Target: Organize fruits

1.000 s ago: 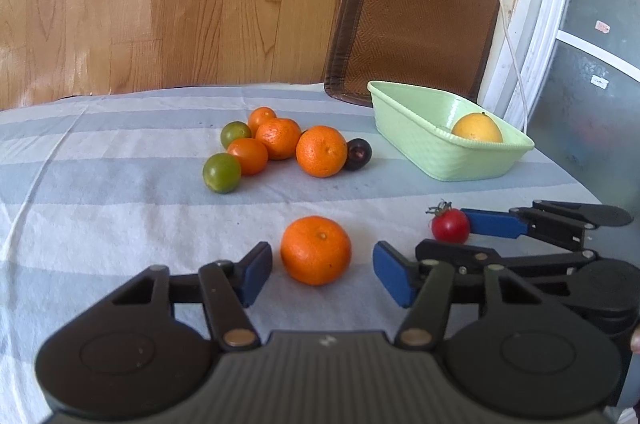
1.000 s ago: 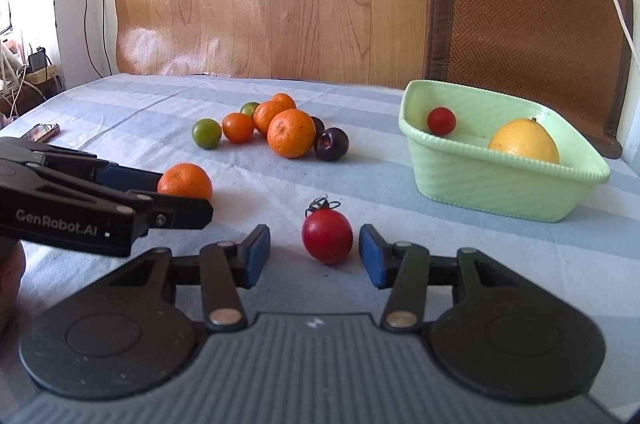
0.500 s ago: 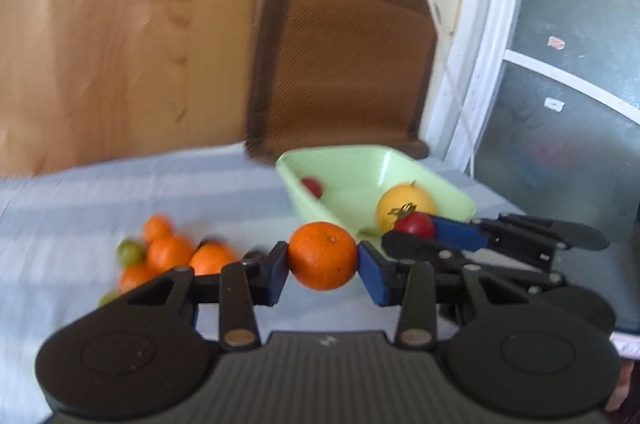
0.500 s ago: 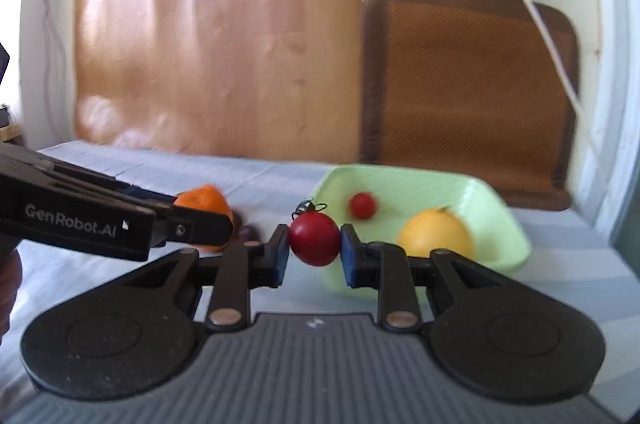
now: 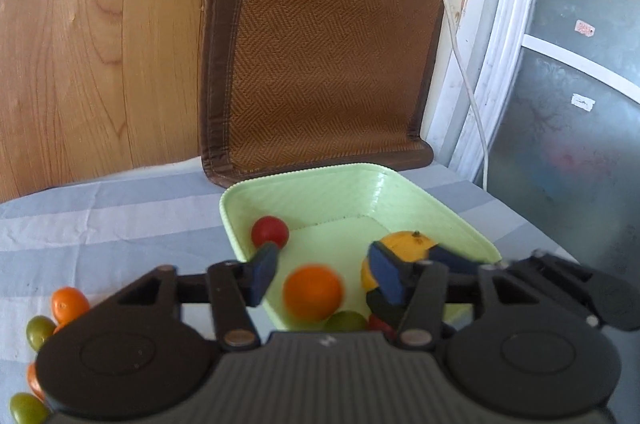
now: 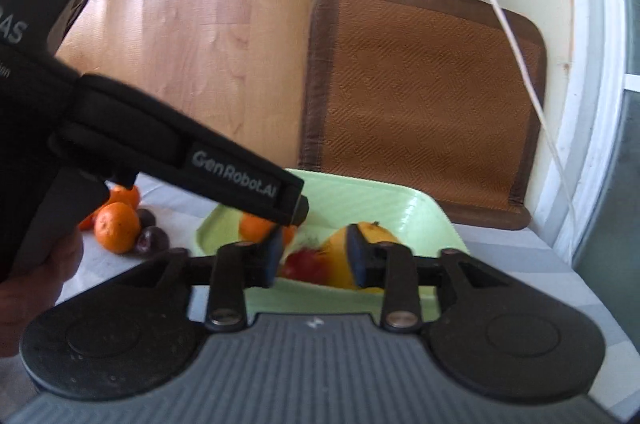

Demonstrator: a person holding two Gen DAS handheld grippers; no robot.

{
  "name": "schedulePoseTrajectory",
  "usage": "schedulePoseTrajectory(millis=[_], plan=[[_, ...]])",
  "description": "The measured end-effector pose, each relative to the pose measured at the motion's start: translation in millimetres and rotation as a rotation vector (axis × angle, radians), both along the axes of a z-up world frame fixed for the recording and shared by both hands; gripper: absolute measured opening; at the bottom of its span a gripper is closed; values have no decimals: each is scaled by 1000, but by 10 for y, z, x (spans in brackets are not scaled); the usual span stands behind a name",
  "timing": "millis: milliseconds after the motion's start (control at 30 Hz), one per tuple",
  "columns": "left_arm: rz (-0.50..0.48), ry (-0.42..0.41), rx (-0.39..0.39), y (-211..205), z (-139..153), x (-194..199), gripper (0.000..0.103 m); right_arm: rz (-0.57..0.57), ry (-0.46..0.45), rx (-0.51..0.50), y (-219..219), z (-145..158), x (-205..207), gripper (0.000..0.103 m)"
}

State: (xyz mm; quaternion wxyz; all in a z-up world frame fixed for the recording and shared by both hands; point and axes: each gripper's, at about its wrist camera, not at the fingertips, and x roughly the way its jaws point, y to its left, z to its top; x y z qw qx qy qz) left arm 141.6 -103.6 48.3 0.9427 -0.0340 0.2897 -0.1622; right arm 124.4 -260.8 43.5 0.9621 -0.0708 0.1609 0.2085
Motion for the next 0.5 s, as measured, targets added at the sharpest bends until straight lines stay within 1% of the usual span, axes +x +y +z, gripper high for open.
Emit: schedulePoseTrajectory(millis=[67, 167, 267, 300, 400, 500], plan=[[2, -28, -10, 15, 45, -59, 67, -43, -21, 17, -46, 8, 9, 58], [15, -75, -18, 104, 149, -217, 67, -81, -36, 53, -119, 18, -12, 58], [43, -132, -37, 293, 291, -469, 74, -95, -56, 87, -171, 25, -65, 58], [53, -147, -40, 370, 318, -561, 74, -97, -63, 97, -181, 32, -90, 58], [88, -167, -43, 645, 342, -859, 74, -98, -72, 125, -181, 60, -147, 58], [132, -170, -19, 898, 284, -1127, 74, -69, -47, 169, -172, 110, -221, 58]])
